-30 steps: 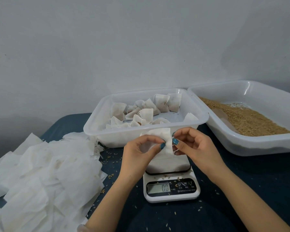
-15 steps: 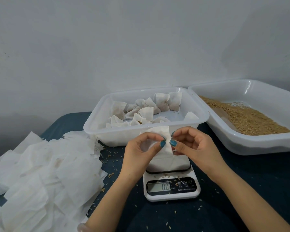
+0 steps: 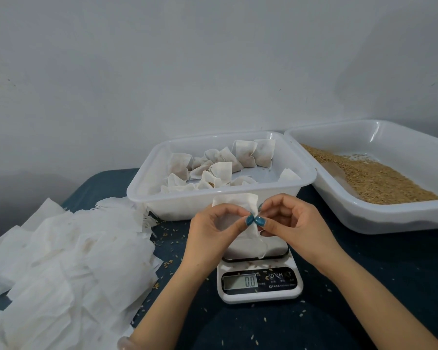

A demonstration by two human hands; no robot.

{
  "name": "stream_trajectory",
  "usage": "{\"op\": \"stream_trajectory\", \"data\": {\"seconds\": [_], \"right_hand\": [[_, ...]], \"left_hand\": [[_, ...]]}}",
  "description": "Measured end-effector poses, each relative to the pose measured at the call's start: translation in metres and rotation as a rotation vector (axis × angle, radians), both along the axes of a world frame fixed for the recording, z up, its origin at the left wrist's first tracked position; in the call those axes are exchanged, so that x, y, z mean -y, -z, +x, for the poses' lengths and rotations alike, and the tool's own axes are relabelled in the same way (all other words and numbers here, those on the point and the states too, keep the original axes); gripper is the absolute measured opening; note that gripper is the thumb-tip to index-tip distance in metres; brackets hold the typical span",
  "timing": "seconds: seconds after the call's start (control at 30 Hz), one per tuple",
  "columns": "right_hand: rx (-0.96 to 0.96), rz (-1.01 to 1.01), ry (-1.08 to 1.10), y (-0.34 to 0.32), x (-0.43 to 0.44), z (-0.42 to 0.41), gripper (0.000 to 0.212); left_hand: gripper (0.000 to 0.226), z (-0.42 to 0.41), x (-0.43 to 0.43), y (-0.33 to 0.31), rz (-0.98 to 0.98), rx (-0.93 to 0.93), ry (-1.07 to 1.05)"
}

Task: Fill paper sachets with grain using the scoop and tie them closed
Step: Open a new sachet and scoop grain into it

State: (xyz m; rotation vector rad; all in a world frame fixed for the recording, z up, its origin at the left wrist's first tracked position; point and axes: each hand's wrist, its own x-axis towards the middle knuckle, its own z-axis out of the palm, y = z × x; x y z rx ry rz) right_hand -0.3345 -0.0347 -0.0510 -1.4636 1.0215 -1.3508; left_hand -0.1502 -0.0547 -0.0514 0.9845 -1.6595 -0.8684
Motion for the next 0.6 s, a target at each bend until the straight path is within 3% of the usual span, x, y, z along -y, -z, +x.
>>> {"op": "stream_trajectory", "data": {"seconds": [0.33,0.6], "right_hand": [[-0.024,-0.005,-0.006,0.0010,0.0005,-0.0004,0.026],[-0.027,0.001,0.000,0.0017,0.0013,-0.0010,0.022]], "left_hand": [[0.008,-0.0014,0.0026,0.0039,0.017,0.052,0.016],[0.005,-0.0050,0.0007,0.0035,0.044,-0.011,0.020]]}}
